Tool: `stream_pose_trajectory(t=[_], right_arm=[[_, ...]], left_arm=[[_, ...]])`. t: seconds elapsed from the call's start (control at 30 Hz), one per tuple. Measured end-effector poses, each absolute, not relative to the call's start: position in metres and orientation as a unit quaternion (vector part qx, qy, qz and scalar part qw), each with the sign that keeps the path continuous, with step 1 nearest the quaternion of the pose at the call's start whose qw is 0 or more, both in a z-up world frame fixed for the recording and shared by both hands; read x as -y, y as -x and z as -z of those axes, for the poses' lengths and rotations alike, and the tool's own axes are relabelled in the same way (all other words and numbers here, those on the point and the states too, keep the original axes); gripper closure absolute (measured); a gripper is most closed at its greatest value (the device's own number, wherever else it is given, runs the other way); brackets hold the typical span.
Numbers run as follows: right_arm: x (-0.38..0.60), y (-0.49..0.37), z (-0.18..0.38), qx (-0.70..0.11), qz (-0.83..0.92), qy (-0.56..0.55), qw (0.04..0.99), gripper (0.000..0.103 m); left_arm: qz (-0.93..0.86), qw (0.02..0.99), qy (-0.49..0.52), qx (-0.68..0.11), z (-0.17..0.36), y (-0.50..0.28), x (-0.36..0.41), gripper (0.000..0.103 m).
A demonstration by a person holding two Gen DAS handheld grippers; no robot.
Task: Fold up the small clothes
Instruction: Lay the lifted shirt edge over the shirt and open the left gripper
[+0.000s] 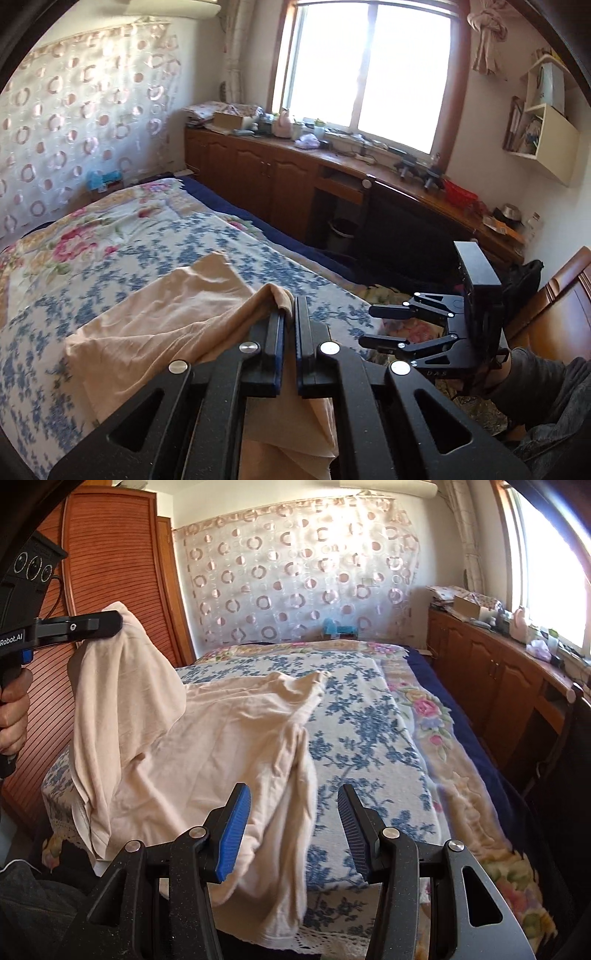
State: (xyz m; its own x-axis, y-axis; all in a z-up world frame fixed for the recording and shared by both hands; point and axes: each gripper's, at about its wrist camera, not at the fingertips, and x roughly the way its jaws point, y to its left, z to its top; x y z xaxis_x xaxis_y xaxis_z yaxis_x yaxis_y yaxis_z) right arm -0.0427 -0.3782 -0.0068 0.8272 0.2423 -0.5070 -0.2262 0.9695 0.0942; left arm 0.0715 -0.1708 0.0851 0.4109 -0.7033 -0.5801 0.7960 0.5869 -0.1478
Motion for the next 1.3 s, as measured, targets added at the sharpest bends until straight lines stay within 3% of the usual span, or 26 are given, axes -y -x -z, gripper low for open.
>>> stream_pose_trajectory(t=[0.37, 0.4, 0.47, 0.5, 0.57, 0.63, 1.3], right_arm=[[0.398, 0.045, 0.015, -0.274, -0.112, -0.027, 0.955, 0.052], [0.397, 0.045, 0.015, -0.275, -0.112, -0.027, 0.955, 0.052], [0.397, 0.046, 0.015, -0.276, -0.114, -0.027, 0.954, 0.052], [0.397, 0.046, 0.015, -0.276, -0.114, -0.027, 0.954, 0.052], [0.396, 0.046, 0.015, -0.276, -0.118, -0.026, 0.954, 0.052], [0.395, 0.044, 0.015, -0.276, -0.121, -0.024, 0.953, 0.052], [0.308, -0.007, 0.003, -0.271, -0.205, 0.053, 0.939, 0.051]], left_arm=[[0.439, 0.824, -0.126, -0.335, -0.053, -0.067, 0.205, 0.094], [0.432, 0.829, -0.131, -0.331, -0.055, -0.065, 0.202, 0.089], [0.425, 0.836, -0.131, -0.322, -0.057, -0.066, 0.193, 0.062], [0.423, 0.839, -0.128, -0.319, -0.058, -0.066, 0.188, 0.056], [0.413, 0.845, -0.12, -0.317, -0.057, -0.069, 0.172, 0.033], [0.399, 0.854, -0.116, -0.314, -0.053, -0.071, 0.158, 0.022], [0.225, 0.892, -0.05, -0.389, 0.041, -0.105, 0.02, 0.022]])
